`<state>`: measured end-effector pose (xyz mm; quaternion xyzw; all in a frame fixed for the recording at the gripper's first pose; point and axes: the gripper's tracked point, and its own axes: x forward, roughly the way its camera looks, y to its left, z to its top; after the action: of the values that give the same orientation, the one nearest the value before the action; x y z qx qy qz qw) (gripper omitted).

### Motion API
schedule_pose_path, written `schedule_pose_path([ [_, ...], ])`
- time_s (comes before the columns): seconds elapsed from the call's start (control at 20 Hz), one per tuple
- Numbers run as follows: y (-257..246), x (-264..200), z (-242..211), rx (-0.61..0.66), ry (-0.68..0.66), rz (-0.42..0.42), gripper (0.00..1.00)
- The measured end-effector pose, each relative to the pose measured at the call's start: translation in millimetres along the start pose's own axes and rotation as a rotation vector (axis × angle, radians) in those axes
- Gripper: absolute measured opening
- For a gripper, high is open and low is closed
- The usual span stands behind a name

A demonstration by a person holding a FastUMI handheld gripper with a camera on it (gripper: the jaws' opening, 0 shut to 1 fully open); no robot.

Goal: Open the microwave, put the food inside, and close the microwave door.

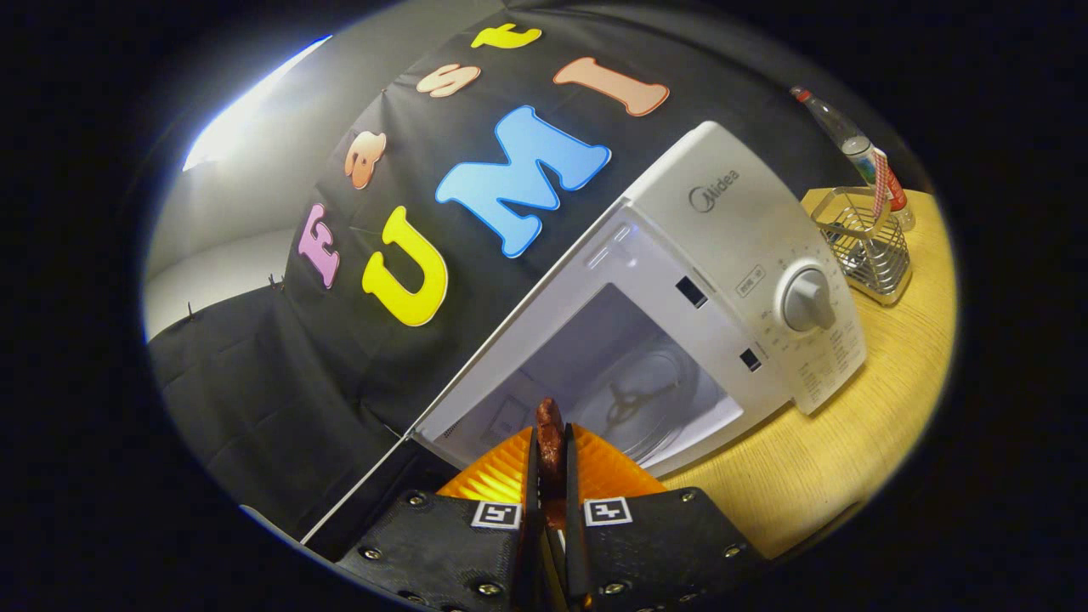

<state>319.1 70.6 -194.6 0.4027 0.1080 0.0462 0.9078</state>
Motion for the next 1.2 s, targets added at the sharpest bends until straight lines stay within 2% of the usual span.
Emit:
schedule_pose_path([
  [0.4, -9.6, 71.5, -13.8, -0.081, -0.005, -0.08, 0.12],
  [0.65, -9.7, 96.6, -12.6, -0.142, -0.052, -0.106, 0.12],
  [0.9, -22.9, 112.8, -6.2, -0.239, -0.156, -0.193, 0.12],
  [1.0, -29.5, 119.0, -5.3, -0.289, -0.18, -0.226, 0.14],
  [1.05, -37.1, 120.7, -3.7, -0.321, -0.19, -0.254, 0.21],
  [1.1, -46.3, 123.7, -2.9, -0.33, -0.194, -0.28, 0.23],
  [1.2, -63.0, 127.1, -3.2, -0.307, -0.178, -0.327, 0.31],
])
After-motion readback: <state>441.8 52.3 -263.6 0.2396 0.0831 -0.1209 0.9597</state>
